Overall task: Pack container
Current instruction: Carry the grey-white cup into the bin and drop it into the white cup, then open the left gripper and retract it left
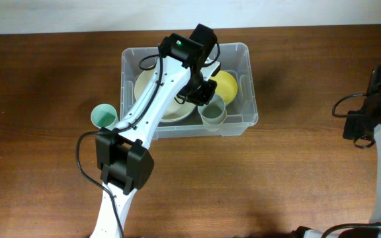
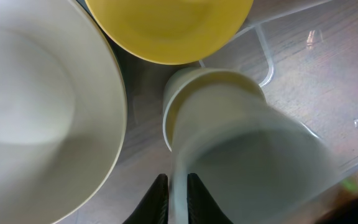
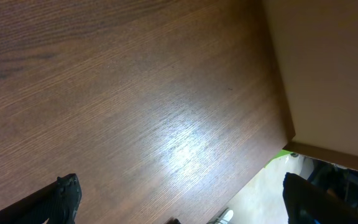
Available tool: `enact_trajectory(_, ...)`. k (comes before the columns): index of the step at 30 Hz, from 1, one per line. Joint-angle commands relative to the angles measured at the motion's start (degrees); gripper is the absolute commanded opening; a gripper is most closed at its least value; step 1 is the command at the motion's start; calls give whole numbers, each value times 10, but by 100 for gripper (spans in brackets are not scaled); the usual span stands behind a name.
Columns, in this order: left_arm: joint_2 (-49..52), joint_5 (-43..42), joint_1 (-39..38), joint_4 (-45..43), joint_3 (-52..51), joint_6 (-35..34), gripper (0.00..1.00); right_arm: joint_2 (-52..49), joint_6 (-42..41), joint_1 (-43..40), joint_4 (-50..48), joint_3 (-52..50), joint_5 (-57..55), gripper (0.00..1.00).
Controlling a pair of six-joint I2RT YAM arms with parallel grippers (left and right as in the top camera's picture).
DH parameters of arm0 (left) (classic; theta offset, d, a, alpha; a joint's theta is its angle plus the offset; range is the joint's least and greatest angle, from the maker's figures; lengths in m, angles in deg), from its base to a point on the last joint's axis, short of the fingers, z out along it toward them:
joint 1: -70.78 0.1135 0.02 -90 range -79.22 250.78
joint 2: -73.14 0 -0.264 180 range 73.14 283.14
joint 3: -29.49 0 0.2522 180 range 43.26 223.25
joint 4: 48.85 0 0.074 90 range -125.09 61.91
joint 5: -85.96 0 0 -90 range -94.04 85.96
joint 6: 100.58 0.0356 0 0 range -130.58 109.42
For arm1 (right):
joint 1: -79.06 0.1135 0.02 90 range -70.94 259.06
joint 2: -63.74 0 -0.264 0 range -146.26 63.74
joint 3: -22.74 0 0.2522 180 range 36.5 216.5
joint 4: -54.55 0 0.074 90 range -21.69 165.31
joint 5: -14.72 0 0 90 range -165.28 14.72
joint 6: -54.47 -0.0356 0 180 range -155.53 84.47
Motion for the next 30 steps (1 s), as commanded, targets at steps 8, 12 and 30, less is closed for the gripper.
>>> enact_trajectory(8, 4, 4, -2, -13, 0, -2, 31, -2, -2, -2, -2, -3, -1, 99)
enact_trajectory(12, 3, 31, 7, -10, 31, -2, 51, -2, -2, -2, -2, -3, -1, 99)
enact_trajectory(30, -134, 215, 237, 118, 170, -142, 75, -2, -3, -2, -2, -3, -1, 99)
